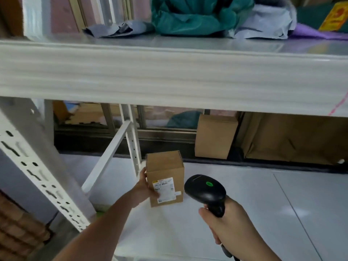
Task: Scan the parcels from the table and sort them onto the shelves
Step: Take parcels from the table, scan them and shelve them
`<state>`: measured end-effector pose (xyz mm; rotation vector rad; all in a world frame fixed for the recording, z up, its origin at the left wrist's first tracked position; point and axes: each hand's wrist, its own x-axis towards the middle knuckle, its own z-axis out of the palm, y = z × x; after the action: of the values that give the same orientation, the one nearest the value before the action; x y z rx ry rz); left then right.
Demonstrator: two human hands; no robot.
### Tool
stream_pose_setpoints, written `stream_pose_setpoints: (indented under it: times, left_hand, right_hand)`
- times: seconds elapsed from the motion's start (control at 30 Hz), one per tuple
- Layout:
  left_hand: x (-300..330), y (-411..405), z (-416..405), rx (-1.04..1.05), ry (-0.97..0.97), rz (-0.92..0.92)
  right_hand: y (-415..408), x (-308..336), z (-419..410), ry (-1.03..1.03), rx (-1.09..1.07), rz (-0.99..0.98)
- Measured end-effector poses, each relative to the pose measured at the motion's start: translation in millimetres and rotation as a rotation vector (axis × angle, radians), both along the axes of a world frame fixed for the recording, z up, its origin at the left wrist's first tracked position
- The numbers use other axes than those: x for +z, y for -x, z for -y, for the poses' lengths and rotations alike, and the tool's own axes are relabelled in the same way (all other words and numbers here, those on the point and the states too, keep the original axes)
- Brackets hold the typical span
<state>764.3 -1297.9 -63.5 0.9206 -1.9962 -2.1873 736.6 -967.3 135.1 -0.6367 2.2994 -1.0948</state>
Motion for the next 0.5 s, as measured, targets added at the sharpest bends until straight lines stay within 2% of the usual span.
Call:
stream_pose_setpoints:
  times: [0.07,0.17,0.33,0.5]
  left_hand:
    - [-16.7,17.3,21.9,-0.07,0.093,0.042]
    - [-55.6,51.3,65.7,-0.067,0.177,0.049]
    - [-35.7,70.9,65.5,0.026,0.275,0.123]
    - [-5.3,47.9,33.5,0.112,0.233,0.157]
  right_hand:
    - [-0.8,-5.2,1.5,-0.014,-0.018,-0.004]
    - [1.4,-13.4,2.2,-0.023,-0.051,-0.016]
    - [3.8,-20.8,-3.3,-0.017,-0.079,-0.075]
    - [-8.0,1.8,-23.6,0.002,-0.112,-0.079]
